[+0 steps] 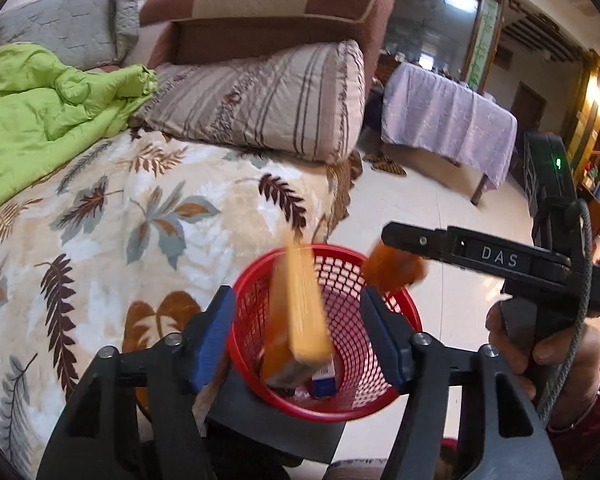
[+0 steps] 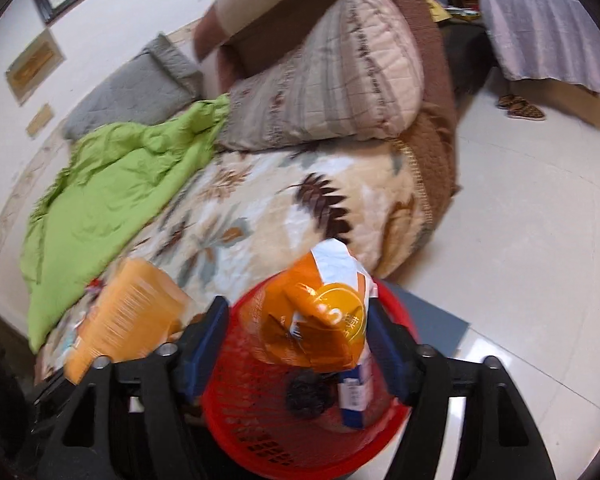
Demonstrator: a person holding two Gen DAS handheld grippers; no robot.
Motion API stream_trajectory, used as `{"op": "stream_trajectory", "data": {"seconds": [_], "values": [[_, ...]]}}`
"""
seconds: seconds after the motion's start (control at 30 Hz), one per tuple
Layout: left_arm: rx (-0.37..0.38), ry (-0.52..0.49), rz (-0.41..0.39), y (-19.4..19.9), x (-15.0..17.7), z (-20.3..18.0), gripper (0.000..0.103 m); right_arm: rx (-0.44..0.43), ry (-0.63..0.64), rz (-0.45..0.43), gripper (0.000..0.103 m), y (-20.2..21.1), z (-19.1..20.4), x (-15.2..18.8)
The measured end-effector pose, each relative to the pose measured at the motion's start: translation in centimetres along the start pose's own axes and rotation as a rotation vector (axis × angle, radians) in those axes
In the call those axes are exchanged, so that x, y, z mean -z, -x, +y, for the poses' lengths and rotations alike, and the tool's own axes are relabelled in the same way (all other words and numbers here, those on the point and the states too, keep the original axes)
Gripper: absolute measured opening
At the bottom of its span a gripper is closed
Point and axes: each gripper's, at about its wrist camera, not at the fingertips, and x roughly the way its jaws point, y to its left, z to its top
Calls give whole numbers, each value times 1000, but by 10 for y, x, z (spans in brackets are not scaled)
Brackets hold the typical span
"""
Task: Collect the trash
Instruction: 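Carry both items to the red wastebasket and release them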
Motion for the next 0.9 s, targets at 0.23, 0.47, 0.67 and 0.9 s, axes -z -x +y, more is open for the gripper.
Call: {"op": "stream_trajectory", "data": {"seconds": [0.23,0.47,0.67,0.9], "values": [[-81,45,-39,29,10,34,65,-45,-4,-5,81,-1,9,-3],[-217,97,-37,66,44,85,66,-158,80,64,81,-24,67,12],[-342,151,-64,109,73,128,67,-252,223,123,81,-45,144,35],[-502,293,-115,161,103,195,69,-312,359,179,81,-82,241,67]]}}
